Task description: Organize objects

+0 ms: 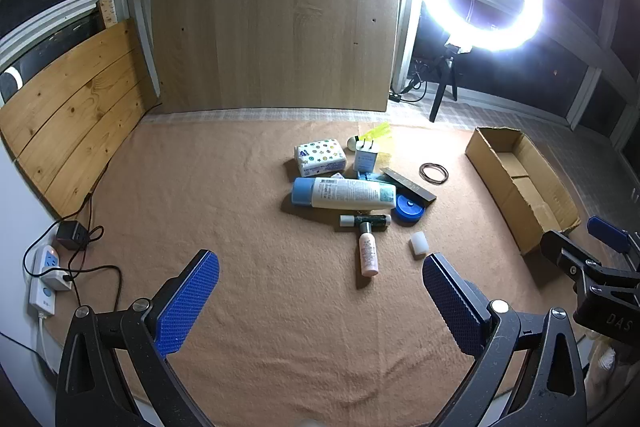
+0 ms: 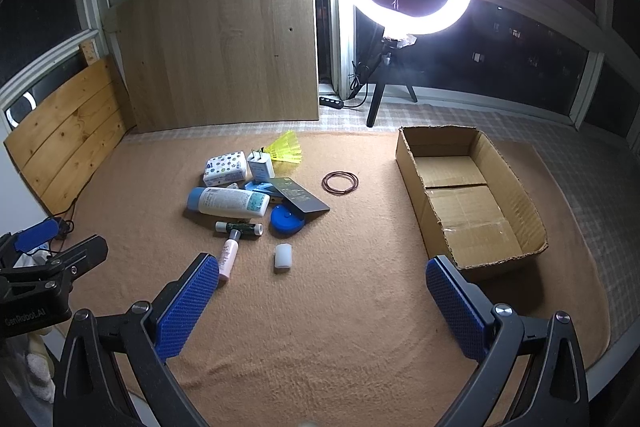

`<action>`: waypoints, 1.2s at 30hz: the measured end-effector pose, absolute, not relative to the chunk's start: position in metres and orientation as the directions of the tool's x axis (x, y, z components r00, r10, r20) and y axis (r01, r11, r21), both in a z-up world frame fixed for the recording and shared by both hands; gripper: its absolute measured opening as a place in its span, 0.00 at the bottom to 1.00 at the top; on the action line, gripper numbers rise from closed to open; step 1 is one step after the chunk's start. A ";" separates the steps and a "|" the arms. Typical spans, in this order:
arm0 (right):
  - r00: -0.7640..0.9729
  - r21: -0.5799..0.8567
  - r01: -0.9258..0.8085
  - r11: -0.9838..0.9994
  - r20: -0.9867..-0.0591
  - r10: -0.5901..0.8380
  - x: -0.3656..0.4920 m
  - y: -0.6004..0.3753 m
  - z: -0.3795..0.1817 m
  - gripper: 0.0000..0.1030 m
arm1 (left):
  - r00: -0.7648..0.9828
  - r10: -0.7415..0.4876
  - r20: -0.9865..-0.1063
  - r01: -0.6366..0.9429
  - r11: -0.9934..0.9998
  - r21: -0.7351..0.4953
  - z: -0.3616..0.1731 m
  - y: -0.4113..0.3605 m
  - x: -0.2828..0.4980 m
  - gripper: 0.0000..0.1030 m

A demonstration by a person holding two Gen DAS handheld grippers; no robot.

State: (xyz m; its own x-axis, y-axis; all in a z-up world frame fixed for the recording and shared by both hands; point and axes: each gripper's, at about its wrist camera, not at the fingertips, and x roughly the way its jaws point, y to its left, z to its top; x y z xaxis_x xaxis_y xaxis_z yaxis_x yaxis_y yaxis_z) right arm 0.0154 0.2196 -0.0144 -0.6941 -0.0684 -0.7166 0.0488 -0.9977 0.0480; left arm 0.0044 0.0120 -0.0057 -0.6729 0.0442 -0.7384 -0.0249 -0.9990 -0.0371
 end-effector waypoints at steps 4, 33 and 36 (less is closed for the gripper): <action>-0.695 0.048 0.050 -0.998 -0.716 -0.069 0.017 0.219 -0.015 0.99 | -0.673 0.044 -0.738 -0.025 -0.999 -0.037 -0.006 0.012 0.004 1.00; -0.604 0.048 0.081 -0.996 -0.792 -0.087 -0.019 0.220 -0.056 0.90 | -0.591 0.058 -0.804 -0.049 -0.998 -0.036 -0.054 0.022 -0.040 1.00; -0.589 0.046 0.090 -0.995 -0.803 -0.091 -0.024 0.219 -0.062 0.85 | -0.582 0.057 -0.811 -0.052 -0.998 -0.032 -0.062 0.026 -0.046 1.00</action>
State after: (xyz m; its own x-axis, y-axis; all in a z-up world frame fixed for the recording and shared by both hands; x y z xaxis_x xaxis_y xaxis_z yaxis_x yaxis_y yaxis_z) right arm -0.0242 0.2186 -0.0623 -0.5892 -0.0907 -0.8029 0.0901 -0.9949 0.0463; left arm -0.0461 0.0265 -0.0621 -0.5821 0.0566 -0.8111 -0.0525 -0.9981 -0.0320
